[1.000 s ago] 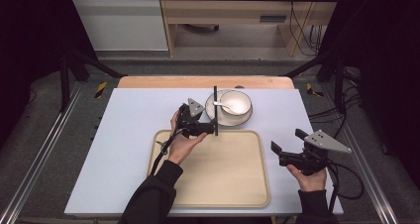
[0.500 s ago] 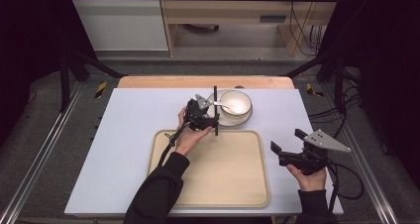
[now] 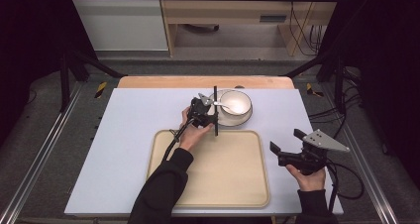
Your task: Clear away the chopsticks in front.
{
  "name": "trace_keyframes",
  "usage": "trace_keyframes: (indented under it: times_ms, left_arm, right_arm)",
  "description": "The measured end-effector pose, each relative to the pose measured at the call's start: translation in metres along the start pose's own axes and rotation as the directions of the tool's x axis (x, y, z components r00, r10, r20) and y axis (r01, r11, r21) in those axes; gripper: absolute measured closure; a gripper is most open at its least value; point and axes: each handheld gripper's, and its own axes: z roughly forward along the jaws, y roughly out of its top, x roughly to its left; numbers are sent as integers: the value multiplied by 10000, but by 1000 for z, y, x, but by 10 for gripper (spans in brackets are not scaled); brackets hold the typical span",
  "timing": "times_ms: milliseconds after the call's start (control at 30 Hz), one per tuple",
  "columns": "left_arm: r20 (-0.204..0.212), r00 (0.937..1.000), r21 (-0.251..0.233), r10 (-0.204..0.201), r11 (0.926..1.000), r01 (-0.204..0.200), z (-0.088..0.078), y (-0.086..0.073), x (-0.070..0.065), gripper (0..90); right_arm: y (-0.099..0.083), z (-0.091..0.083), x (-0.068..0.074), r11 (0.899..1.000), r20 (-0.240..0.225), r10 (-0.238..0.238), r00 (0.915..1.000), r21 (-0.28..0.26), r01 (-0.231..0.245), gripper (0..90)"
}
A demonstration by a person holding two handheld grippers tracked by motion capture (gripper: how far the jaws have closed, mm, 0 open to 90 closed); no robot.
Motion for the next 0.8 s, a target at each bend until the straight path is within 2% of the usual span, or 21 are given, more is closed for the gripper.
trace_keyframes:
  times_ms: [133, 200, 500, 800]
  left_arm:
    - [60, 10000, -14, -33, 10000, 33, 3, -1, -1, 480]
    - [240, 9996, -36, -128, 9999, 129, 5, -2, 0, 508]
    - [425, 9988, 203, -259, 9995, 251, 10, -5, -1, 674]
    - [483, 9981, 157, -381, 9992, 374, 11, -5, 0, 758]
  right_arm:
    - [0, 0, 0, 10000, 15, -11, 10000, 49, 11, 45]
    - [0, 0, 0, 10000, 14, -2, 10000, 34, 2, 45]
    - [-1, 1, 0, 10000, -58, 3, 10000, 70, -3, 47]
    - [-1, 2, 0, 9999, -51, -8, 10000, 110, 8, 47]
